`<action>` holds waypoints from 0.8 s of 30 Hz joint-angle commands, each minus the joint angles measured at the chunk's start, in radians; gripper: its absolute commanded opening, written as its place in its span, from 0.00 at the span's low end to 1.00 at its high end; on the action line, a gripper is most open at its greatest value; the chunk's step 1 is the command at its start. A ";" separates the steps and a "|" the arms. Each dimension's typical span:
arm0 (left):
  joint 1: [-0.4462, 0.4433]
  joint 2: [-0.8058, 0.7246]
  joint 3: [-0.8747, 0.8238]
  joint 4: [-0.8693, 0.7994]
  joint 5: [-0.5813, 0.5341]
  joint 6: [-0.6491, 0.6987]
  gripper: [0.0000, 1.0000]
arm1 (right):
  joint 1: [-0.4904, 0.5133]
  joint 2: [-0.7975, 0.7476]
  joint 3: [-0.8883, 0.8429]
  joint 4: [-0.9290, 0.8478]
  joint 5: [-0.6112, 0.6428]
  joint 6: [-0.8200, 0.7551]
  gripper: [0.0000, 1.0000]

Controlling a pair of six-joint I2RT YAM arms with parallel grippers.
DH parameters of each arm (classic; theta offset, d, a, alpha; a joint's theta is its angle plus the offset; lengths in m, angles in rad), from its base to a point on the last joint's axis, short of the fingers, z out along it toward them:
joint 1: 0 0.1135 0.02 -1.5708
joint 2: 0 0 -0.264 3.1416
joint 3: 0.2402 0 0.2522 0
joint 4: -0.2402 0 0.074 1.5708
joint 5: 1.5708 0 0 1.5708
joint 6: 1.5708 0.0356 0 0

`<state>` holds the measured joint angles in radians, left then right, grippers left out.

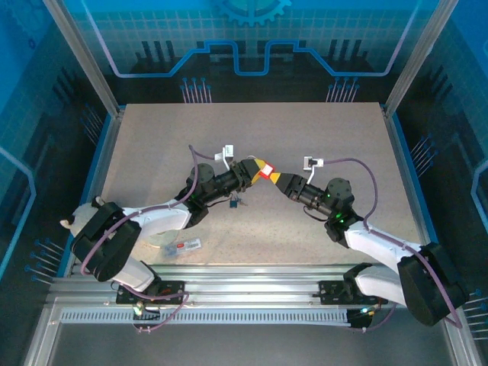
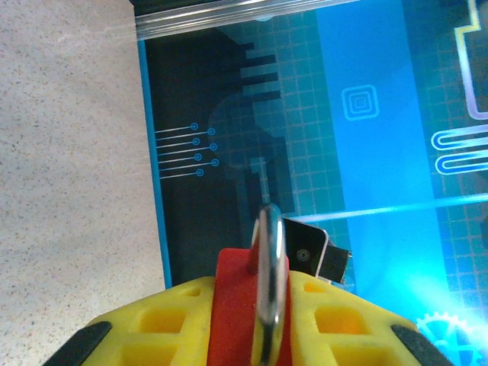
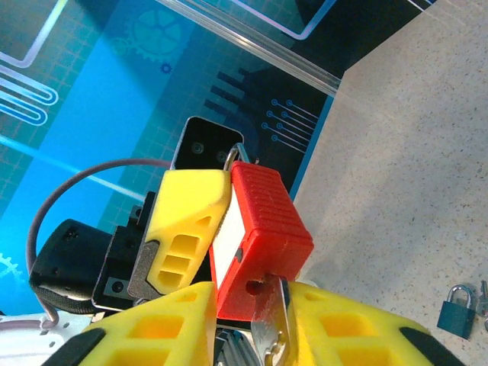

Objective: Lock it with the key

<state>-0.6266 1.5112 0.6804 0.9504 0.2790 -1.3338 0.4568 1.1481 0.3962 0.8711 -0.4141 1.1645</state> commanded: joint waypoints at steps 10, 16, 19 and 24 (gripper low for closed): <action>-0.007 0.020 -0.048 0.134 -0.011 -0.018 0.00 | -0.024 -0.020 -0.011 0.130 -0.011 0.013 0.22; -0.008 0.037 -0.056 0.178 -0.016 -0.034 0.00 | -0.024 0.005 -0.017 0.167 -0.014 0.032 0.19; -0.007 0.042 -0.059 0.197 -0.017 -0.038 0.00 | -0.024 0.013 -0.020 0.178 -0.015 0.039 0.18; -0.008 0.040 -0.068 0.208 -0.025 -0.036 0.00 | -0.020 0.006 -0.022 0.163 -0.008 0.031 0.17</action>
<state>-0.6296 1.5383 0.6327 1.0977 0.2771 -1.3636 0.4438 1.1637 0.3737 0.9485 -0.4236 1.1969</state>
